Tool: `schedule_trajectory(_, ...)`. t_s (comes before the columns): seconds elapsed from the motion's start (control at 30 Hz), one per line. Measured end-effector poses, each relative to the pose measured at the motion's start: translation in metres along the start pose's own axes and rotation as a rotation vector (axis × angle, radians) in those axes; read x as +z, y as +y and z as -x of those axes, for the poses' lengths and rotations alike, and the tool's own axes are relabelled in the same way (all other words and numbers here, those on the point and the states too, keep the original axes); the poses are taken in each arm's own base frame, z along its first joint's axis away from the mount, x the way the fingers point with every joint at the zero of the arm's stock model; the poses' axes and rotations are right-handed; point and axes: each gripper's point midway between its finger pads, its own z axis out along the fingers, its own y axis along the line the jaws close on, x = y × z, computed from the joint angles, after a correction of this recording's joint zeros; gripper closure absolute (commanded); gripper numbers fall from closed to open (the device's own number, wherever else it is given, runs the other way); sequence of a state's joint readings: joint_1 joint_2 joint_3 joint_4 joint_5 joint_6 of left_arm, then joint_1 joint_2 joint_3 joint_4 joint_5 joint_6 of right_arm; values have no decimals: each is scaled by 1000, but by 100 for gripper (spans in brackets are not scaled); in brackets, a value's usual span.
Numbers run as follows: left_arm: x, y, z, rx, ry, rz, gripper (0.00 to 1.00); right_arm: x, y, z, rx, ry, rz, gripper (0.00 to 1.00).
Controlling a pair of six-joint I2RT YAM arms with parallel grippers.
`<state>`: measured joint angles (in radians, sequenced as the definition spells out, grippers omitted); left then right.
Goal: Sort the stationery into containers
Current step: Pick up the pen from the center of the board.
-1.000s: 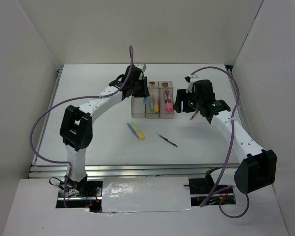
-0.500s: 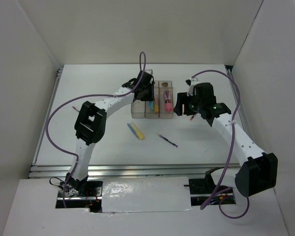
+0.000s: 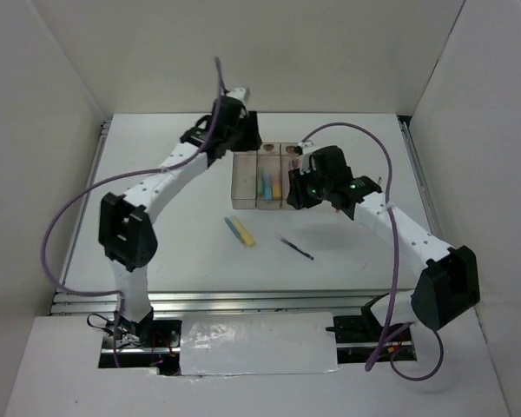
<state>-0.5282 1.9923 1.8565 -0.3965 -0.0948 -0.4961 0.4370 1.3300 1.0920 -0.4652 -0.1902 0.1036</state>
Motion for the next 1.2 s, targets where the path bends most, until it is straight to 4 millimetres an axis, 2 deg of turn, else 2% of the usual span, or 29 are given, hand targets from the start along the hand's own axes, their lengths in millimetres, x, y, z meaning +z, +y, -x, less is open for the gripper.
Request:
schedule_trajectory(0.07,-35,12,38,-14,-96,-5,40,12,19,-4,-30,32,38,62)
schedule_trajectory(0.17,-106,54,86,-35,-241,42,38,40,50,-14,-82,104,92,63)
schedule_trajectory(0.2,-130,72,95,-47,-283,73,36,51,60,-18,-96,130,103,63)
schedule_trajectory(0.23,-152,88,101,-53,-321,103,34,62,65,-22,-108,155,104,63)
schedule_trajectory(0.3,-182,113,97,-67,-351,150,28,86,80,-31,-134,207,112,62)
schedule_trajectory(0.33,-192,122,92,-75,-353,168,23,97,85,-38,-147,232,108,62)
schedule_trajectory(0.37,-198,130,83,-82,-342,187,23,105,88,-44,-158,253,102,62)
schedule_trajectory(0.5,-200,170,44,-133,-250,261,20,126,101,-72,-221,335,72,61)
schedule_trajectory(0.63,-197,201,14,-185,-164,316,19,142,114,-79,-263,364,55,56)
schedule_trajectory(0.8,-196,205,2,-207,-129,299,19,155,113,-77,-278,368,20,55)
schedule_trajectory(1.2,-196,204,3,-221,-124,259,18,166,99,-92,-309,414,-26,53)
